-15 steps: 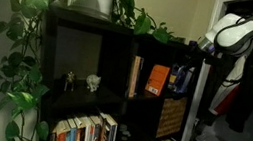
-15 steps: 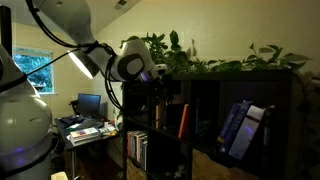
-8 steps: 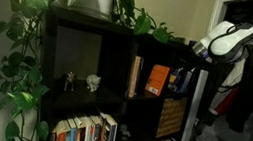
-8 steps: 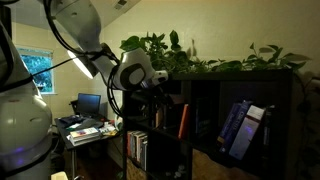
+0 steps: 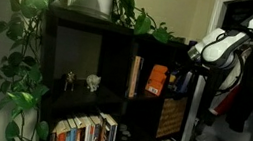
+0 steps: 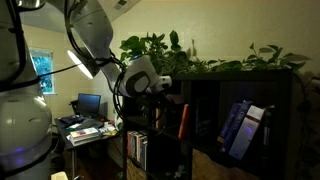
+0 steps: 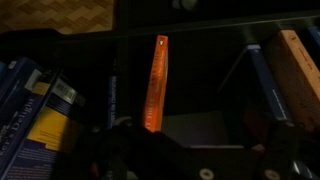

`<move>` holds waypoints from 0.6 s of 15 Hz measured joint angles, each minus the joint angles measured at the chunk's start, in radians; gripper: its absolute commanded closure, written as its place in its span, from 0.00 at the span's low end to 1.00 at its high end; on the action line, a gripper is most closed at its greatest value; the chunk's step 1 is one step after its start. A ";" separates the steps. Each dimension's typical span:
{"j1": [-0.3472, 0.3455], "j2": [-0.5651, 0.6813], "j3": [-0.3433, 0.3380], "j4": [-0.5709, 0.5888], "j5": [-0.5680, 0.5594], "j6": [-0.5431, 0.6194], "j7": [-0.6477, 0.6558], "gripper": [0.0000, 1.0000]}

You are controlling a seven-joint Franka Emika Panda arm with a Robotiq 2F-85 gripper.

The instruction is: Move the orange book to the right shelf

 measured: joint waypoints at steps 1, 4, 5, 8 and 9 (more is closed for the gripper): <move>-0.002 0.016 0.001 0.015 0.000 0.000 0.000 0.00; -0.006 0.063 0.008 0.066 -0.001 0.000 0.000 0.00; -0.007 0.078 0.012 0.082 -0.002 0.000 0.000 0.00; -0.017 0.120 0.016 0.121 -0.004 0.000 0.000 0.00; -0.023 0.132 0.016 0.132 -0.006 0.000 0.000 0.00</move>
